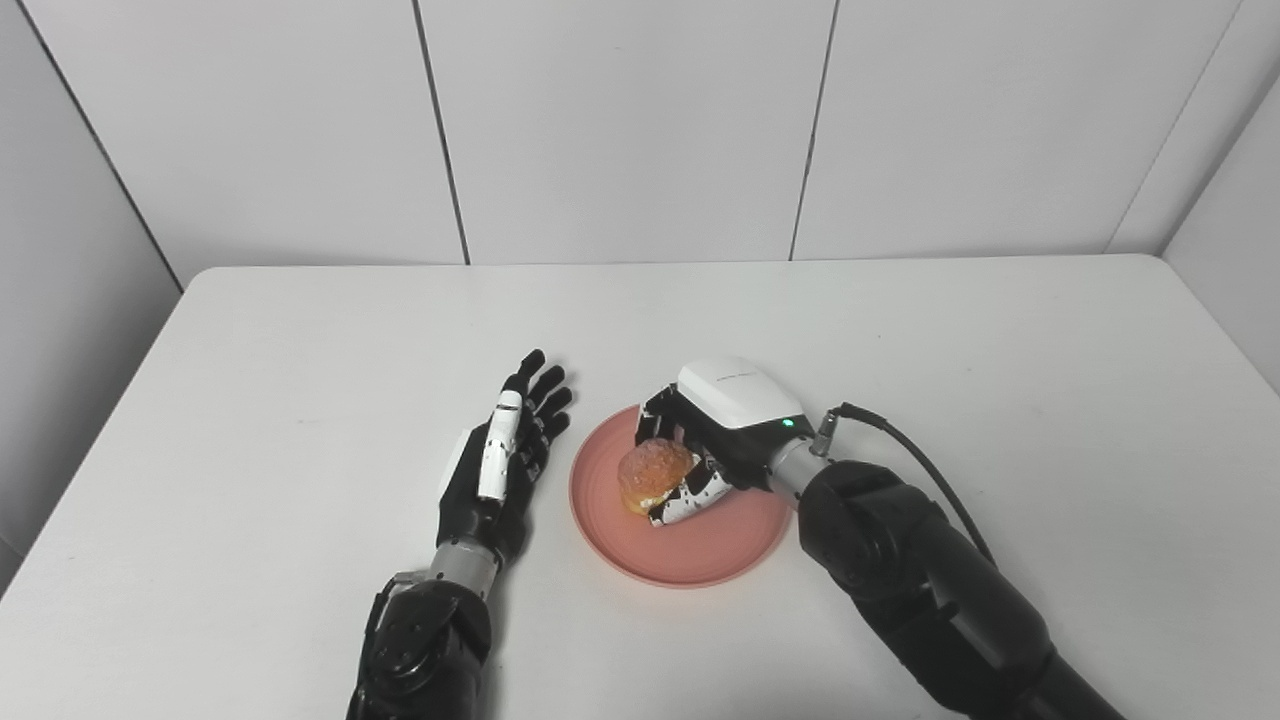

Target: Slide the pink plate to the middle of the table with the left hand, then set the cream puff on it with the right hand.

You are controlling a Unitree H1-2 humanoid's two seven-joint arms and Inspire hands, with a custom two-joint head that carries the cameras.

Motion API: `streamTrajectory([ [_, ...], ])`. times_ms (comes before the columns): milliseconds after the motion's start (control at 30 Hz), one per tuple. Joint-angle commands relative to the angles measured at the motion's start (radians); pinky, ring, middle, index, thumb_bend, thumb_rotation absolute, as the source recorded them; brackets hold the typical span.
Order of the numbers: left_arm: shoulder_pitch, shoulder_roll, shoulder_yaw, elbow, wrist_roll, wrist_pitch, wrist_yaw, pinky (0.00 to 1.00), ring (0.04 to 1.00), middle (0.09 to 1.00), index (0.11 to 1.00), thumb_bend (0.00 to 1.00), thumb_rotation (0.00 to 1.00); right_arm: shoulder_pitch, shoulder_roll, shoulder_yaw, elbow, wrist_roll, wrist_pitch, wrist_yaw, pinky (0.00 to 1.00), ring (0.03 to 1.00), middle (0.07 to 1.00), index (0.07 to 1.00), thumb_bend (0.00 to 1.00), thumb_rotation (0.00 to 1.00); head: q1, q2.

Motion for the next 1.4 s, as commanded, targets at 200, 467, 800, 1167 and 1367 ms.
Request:
streamTrajectory([
  [200,0.028,-0.006,-0.003,0.023,0.004,0.065,0.012,0.87,0.887,0.884,0.883,0.41,1.0,-0.003,-0.003,-0.047,-0.08,0.011,-0.007,0.027,0.59,0.69,0.726,0.722,0.92,0.69,-0.005,0.003],
  [467,0.027,-0.005,0.006,0.033,-0.006,0.058,0.006,0.87,0.892,0.885,0.882,0.41,1.0,0.014,0.006,-0.089,-0.103,0.044,-0.006,0.04,0.64,0.773,0.815,0.83,1.0,0.84,-0.01,0.0],
  [800,0.029,-0.013,0.014,0.026,-0.016,0.062,0.008,0.86,0.884,0.875,0.857,0.4,1.0,0.028,0.017,-0.152,-0.147,0.098,-0.064,-0.047,0.64,0.747,0.798,0.831,1.0,0.9,-0.021,-0.003],
  [1167,0.028,0.005,0.008,0.033,0.0,0.054,0.001,0.87,0.874,0.882,0.886,0.4,1.0,0.118,0.03,-0.332,-0.27,0.238,-0.064,-0.159,0.77,0.842,0.872,0.878,0.94,0.99,-0.034,-0.004],
  [1367,0.031,0.011,0.012,0.032,-0.002,0.052,-0.005,0.87,0.874,0.884,0.889,0.4,1.0,0.252,0.065,-0.411,-0.258,0.348,-0.082,-0.236,0.89,0.94,0.968,0.97,0.89,1.0,-0.036,-0.003],
])
